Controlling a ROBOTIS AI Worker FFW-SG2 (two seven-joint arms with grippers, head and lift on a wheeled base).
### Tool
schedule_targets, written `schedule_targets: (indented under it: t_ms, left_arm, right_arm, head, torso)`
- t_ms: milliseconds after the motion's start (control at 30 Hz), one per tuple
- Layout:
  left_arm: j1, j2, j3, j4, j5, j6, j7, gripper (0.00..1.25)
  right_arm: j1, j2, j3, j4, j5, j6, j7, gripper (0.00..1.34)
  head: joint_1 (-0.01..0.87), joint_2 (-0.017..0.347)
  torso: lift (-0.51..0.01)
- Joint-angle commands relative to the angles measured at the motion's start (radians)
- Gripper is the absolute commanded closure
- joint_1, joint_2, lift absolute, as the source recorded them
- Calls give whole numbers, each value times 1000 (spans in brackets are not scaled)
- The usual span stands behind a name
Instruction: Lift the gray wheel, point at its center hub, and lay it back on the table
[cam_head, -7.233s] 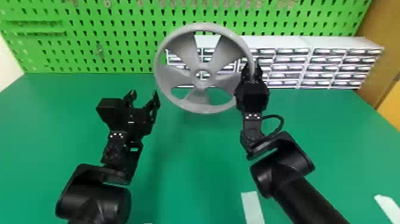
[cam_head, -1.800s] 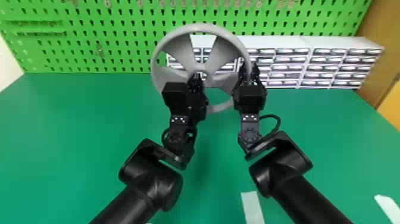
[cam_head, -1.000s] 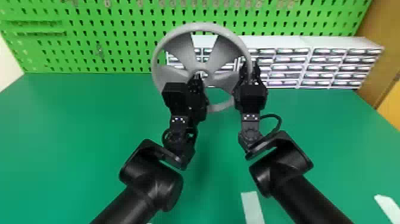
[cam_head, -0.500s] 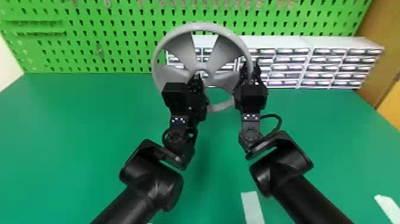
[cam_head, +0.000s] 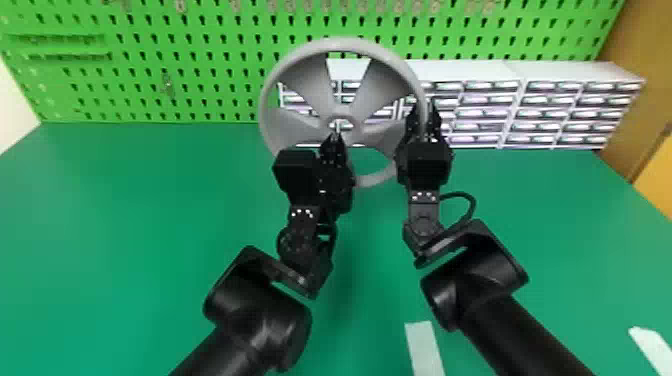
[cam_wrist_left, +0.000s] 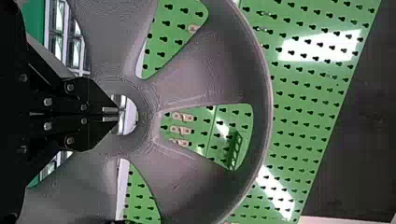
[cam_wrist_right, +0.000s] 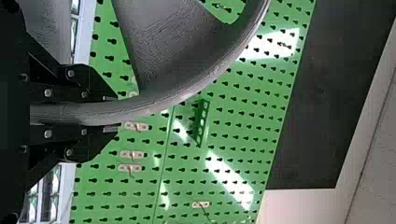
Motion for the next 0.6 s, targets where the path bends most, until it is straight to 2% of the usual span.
schedule_targets:
  t_ms: [0, 433, 567]
  left_arm:
    - [44, 15, -4, -72, -25, 7, 34, 1210]
    - [182, 72, 10, -308, -64, 51, 129, 1202]
    - [225, 81, 27, -367, -100, 62, 158, 1202]
  right_arm:
    - [0, 0, -4, 2, 0, 3, 0, 1305]
    - [-17, -3, -1, 32, 5, 23, 0, 1306]
    - [-31, -3, 0, 51, 6, 25, 0, 1305]
  head:
    - [692, 48]
    - [692, 48]
    - [692, 48]
  torso:
    - [-96]
    - [-96]
    - [-96]
